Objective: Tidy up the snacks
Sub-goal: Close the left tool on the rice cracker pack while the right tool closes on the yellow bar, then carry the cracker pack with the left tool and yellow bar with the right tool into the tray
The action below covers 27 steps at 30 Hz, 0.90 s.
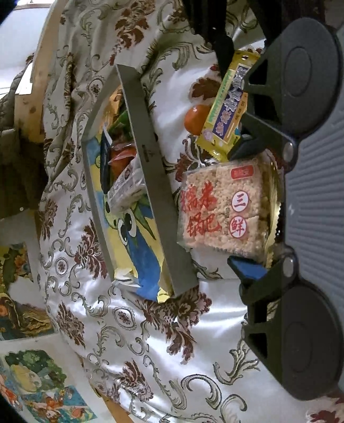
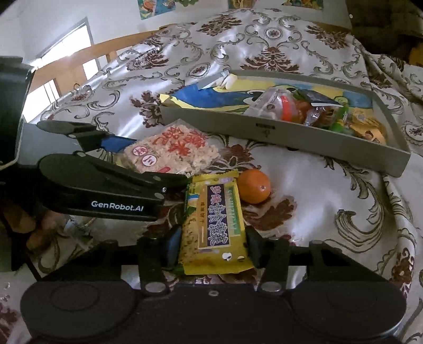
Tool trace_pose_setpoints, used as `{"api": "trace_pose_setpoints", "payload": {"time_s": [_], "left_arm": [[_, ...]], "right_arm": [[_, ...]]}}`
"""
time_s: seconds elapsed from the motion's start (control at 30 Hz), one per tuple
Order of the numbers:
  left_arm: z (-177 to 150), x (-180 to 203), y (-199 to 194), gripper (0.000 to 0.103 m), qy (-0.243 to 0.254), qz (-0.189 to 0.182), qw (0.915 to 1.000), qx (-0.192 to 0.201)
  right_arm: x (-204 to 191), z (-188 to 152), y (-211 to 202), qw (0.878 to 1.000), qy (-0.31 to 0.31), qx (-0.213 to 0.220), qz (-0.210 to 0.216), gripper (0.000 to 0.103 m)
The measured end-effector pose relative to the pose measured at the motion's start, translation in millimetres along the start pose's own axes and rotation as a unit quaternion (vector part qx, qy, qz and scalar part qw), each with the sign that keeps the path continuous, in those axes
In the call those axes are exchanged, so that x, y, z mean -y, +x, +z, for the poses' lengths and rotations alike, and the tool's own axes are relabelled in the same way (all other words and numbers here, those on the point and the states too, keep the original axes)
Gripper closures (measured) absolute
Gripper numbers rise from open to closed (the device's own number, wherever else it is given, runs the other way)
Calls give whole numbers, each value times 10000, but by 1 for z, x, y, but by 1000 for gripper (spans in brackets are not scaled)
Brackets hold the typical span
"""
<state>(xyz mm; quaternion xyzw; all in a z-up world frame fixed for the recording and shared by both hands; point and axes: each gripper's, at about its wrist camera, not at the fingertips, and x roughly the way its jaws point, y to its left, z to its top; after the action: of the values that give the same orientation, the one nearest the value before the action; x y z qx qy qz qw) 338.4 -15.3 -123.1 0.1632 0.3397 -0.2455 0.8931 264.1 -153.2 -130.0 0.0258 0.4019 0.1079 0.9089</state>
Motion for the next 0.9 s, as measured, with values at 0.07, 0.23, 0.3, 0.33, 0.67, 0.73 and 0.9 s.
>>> {"api": "trace_pose_setpoints", "payload": {"time_s": [0.07, 0.23, 0.3, 0.33, 0.67, 0.73, 0.9], "left_arm": [[1, -5, -2, 26, -187, -145, 9997, -5], [3, -22, -7, 27, -813, -326, 9961, -62], [2, -29, -9, 27, -1076, -365, 9935, -56], [2, -33, -10, 27, -1209, -392, 9919, -50], [1, -63, -34, 27, -2255, -514, 9721, 390], [3, -61, -40, 27, -2263, -451, 9715, 539], [12, -57, -46, 27, -2474, -477, 9631, 949]], "right_arm": [[0, 1, -2, 10000, 73, -40, 43, 52], [-1, 1, -9, 9999, 118, -28, 58, 53], [-6, 1, -14, 10000, -51, 62, 4, 53], [-8, 1, -16, 9999, -118, 99, -5, 53], [-15, 4, -40, 9962, -488, 716, -118, 53], [-11, 7, -43, 9950, -481, 857, -152, 53], [3, 17, -48, 9917, -369, 1210, -226, 53]]}}
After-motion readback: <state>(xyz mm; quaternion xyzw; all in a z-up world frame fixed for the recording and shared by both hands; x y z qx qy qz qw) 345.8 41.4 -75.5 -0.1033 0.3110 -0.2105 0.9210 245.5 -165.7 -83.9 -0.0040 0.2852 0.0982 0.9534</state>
